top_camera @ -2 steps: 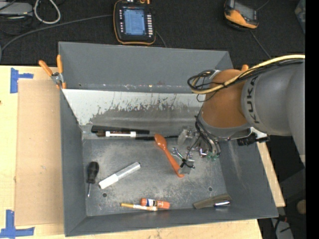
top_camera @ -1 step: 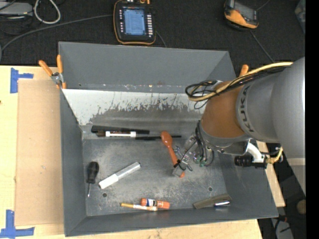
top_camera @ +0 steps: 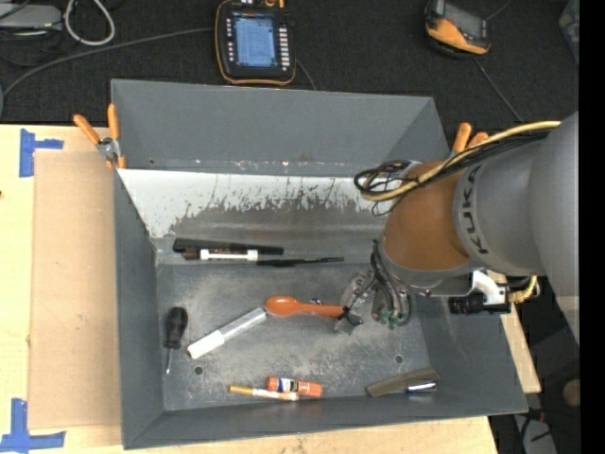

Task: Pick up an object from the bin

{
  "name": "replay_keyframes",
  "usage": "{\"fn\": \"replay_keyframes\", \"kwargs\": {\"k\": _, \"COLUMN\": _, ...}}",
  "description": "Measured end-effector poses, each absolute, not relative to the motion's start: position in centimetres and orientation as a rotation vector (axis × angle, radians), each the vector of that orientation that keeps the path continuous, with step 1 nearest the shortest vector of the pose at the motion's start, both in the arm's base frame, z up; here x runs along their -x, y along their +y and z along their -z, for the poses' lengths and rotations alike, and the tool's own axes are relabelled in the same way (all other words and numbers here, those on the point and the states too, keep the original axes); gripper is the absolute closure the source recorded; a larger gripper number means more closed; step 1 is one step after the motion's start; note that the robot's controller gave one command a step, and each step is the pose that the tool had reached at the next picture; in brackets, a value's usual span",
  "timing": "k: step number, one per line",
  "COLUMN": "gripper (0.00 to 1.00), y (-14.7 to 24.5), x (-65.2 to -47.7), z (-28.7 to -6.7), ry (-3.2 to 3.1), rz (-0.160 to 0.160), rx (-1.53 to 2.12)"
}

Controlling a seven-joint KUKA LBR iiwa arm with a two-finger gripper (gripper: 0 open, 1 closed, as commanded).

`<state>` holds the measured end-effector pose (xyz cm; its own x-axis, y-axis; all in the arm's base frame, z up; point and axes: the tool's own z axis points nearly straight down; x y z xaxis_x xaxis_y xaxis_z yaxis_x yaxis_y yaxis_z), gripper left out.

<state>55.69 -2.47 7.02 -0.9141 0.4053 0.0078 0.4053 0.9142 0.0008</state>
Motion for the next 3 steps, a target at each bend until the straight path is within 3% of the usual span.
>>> {"fn": "replay_keyframes", "kwargs": {"k": 1, "gripper": 1.0, "y": -2.5, "x": -55.7, "z": -7.0, "ry": -3.067, "rz": 0.003, "rx": 0.648}}
{"fn": "replay_keyframes", "kwargs": {"k": 2, "gripper": 1.0, "y": -2.5, "x": -55.4, "z": -11.3, "ry": -3.058, "rz": 0.002, "rx": 0.646}}
{"fn": "replay_keyframes", "kwargs": {"k": 3, "gripper": 1.0, "y": -2.5, "x": -55.6, "z": -13.4, "ry": -3.064, "rz": 0.004, "rx": 0.644}}
